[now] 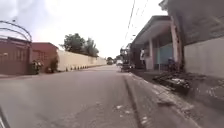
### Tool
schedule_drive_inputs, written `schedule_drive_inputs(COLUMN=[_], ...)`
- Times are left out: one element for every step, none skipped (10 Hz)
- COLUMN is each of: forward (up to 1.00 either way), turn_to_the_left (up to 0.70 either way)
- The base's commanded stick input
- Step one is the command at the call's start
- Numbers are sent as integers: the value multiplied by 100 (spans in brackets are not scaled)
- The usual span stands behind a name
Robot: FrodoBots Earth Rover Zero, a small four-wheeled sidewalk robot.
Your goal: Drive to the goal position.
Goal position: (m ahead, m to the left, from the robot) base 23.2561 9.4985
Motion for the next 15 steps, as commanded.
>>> schedule_drive_inputs(forward=[70,70,70,70,70,70,70,70,70,70,70,70,70,70,70], turn_to_the_left=[1,1,1,1,1,1,1,1,1,1,1,1,1,1,1])
